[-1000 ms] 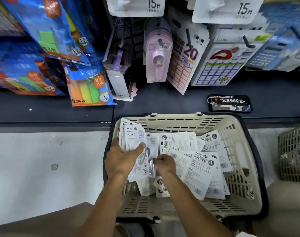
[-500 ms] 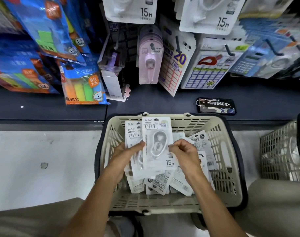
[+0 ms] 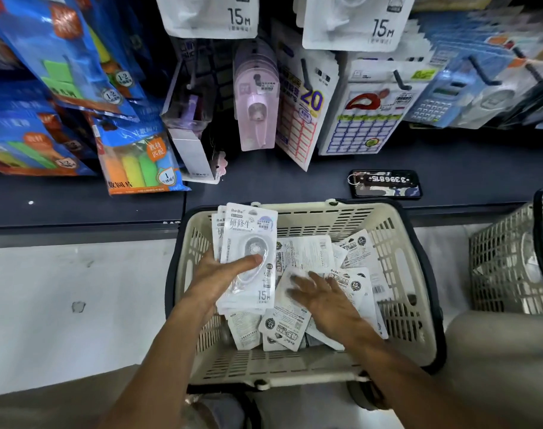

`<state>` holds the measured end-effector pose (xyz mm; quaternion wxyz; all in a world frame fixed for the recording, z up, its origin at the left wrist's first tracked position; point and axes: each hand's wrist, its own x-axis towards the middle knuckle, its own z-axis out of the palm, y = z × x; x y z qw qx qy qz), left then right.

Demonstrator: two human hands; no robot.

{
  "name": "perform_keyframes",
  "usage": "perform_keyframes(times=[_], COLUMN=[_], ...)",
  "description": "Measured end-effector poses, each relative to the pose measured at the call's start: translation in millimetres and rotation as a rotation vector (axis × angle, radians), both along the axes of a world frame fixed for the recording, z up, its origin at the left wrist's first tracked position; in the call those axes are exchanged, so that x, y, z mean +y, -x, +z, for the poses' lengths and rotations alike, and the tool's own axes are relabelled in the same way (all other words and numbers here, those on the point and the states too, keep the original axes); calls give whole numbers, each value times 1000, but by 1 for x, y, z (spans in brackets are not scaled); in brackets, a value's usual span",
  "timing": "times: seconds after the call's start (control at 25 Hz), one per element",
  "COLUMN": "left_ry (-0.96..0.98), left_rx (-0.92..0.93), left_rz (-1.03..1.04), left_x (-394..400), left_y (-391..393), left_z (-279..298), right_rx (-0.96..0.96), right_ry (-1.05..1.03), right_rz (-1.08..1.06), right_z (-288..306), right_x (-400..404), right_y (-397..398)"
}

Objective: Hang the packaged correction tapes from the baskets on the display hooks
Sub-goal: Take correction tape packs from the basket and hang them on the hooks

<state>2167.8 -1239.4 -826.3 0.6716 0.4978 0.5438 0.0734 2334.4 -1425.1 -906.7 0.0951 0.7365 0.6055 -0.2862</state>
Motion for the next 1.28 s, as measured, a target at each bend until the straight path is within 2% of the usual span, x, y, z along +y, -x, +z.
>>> perform_keyframes(times=[0.04, 0.12, 0.2, 0.32, 0.48, 0.56, 0.72, 0.84, 1.0, 1.12, 1.28], left_ry=[1, 0, -1, -3, 28, 26, -52, -144, -293, -338, -314], left_rx=[7, 32, 46, 0, -17, -46, -237, -456, -642, -707, -755], left_rz=[-7, -11, -7, -20, -6, -50, -83, -77, -97, -65, -6], left_x=[0, 1, 5, 2, -14, -28, -34, -19, 8, 20, 23], left_y=[1, 3, 5, 4, -4, -12, -47, -77, -103, -109, -117], left_z=[-2, -6, -6, 6, 26, 45, 103, 175, 259, 280, 277], right_rx=[13, 125, 248, 571, 891, 1064, 1316, 1312, 1020, 832, 683], right_ry=[-67, -297, -436, -407, -543, -617, -819, -1096, -1343, -1376, -1307], right_rz=[46, -38, -253, -691, -1190, -1259, -1102, -1052, -1023, -998, -1037], right_z=[-5, -3, 16, 51, 96, 124, 192, 262, 339, 362, 370], right_x=[-2, 2, 9, -1, -30, -28, -11, 1, 9, 15, 26], right_y=[-1, -11, -28, -63, -85, -81, -70, -88, -127, -149, -160])
